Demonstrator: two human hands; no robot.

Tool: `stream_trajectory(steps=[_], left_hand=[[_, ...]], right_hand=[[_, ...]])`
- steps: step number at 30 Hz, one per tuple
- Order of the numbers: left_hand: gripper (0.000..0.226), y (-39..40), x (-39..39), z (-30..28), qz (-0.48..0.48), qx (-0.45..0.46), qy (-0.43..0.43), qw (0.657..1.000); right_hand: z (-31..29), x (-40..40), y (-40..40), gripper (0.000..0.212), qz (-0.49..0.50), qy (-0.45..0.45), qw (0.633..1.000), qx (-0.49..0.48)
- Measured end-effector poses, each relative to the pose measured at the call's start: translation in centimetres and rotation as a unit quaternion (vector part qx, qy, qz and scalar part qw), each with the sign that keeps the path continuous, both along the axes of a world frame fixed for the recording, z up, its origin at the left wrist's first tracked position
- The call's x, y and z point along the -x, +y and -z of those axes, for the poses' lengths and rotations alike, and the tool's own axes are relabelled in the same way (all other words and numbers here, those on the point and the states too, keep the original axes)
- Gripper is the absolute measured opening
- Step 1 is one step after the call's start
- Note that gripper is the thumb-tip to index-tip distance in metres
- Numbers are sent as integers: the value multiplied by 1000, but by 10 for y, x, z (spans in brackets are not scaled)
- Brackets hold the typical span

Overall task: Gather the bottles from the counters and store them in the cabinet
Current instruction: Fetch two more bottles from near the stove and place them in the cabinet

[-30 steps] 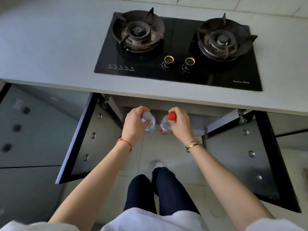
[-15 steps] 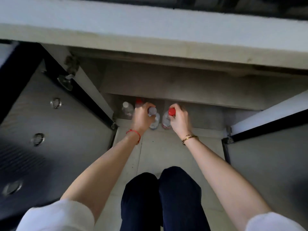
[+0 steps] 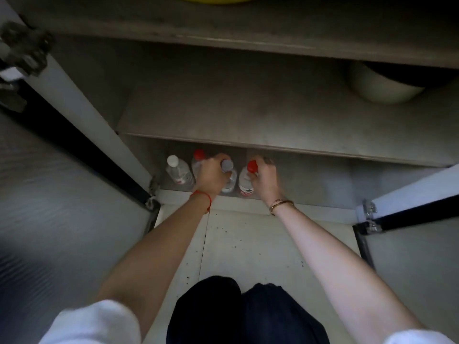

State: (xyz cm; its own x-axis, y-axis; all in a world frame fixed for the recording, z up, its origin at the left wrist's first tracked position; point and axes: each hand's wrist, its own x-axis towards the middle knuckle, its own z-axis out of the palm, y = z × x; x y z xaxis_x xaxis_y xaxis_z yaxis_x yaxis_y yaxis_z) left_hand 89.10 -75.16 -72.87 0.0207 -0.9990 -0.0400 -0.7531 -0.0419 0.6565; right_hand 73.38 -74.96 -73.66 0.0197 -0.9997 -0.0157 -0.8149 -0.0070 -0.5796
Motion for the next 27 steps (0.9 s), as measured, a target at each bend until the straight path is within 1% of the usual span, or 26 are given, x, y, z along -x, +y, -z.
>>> stream_trajectory(steps=[4, 10, 13, 17, 24, 27], left_hand=[[21, -6, 3, 9, 10, -8, -5, 1000], [16, -16, 7, 11, 15, -3, -29, 999], [18, -18, 8, 8, 23, -15, -36, 999], [19, -18, 4, 9, 31, -20, -22, 999], [24, -17, 2, 12, 35, -29, -12, 999], [29, -14, 1, 12, 44, -32, -17, 998]], right_hand=[[15, -3, -5, 39, 8, 7, 1000, -20], [23, -10, -9, 34, 34, 7, 999, -14], [21, -11, -10, 38, 33, 6, 999, -26], [17, -3, -18, 40, 15, 19, 999, -34], [15, -5, -19, 40, 37, 7, 999, -28], [12, -8, -18, 45, 35, 9, 999, -38]])
